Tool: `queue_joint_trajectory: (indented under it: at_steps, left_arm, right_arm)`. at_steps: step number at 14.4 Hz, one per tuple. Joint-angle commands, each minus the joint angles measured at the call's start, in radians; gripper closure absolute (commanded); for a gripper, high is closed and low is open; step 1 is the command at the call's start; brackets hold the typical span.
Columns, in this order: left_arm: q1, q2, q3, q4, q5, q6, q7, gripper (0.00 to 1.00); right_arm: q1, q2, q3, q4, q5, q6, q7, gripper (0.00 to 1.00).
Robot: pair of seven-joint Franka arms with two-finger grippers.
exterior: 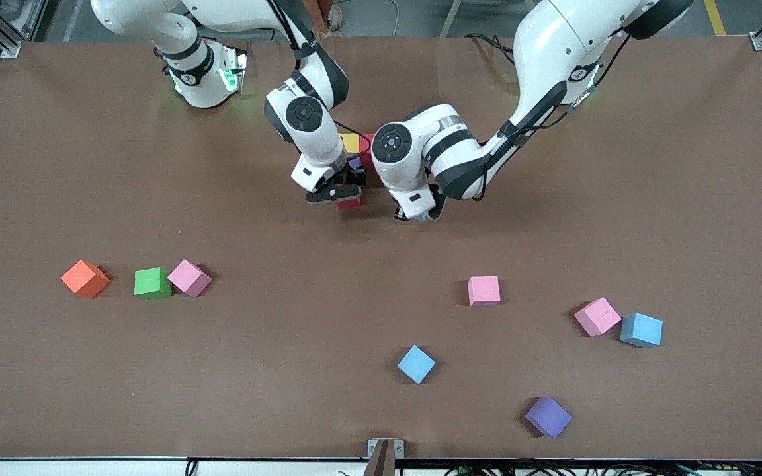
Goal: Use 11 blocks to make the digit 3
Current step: 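Lower the pink cube below the purple cube and open the right gripper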
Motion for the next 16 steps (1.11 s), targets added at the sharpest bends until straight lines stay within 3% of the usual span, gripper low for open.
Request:
queue_joint_trajectory:
  at_steps: [1, 7, 10, 16]
  left_arm:
    - [0.001, -0.032, 0.0, -0.026, 0.019, 0.001, 0.004, 0.82]
    - [0.003, -0.034, -0.014, -0.023, 0.002, -0.007, -0.016, 0.82]
    - [0.003, -0.032, -0.016, -0.02, -0.001, -0.005, -0.1, 0.82]
    - [-0.001, -0.032, -0.016, -0.02, -0.012, 0.001, -0.136, 0.82]
  right_arm:
    - [0.014, -0.019, -0.009, -0.036, 0.013, -0.006, 0.03, 0.0]
    - [0.006, -0.022, -0.009, 0.05, 0.015, -0.049, 0.096, 0.0]
    - [-0.029, -0.046, -0.026, 0.154, 0.015, -0.194, 0.138, 0.0]
    - [-0.221, -0.083, -0.15, 0.344, 0.01, -0.487, 0.122, 0.0]
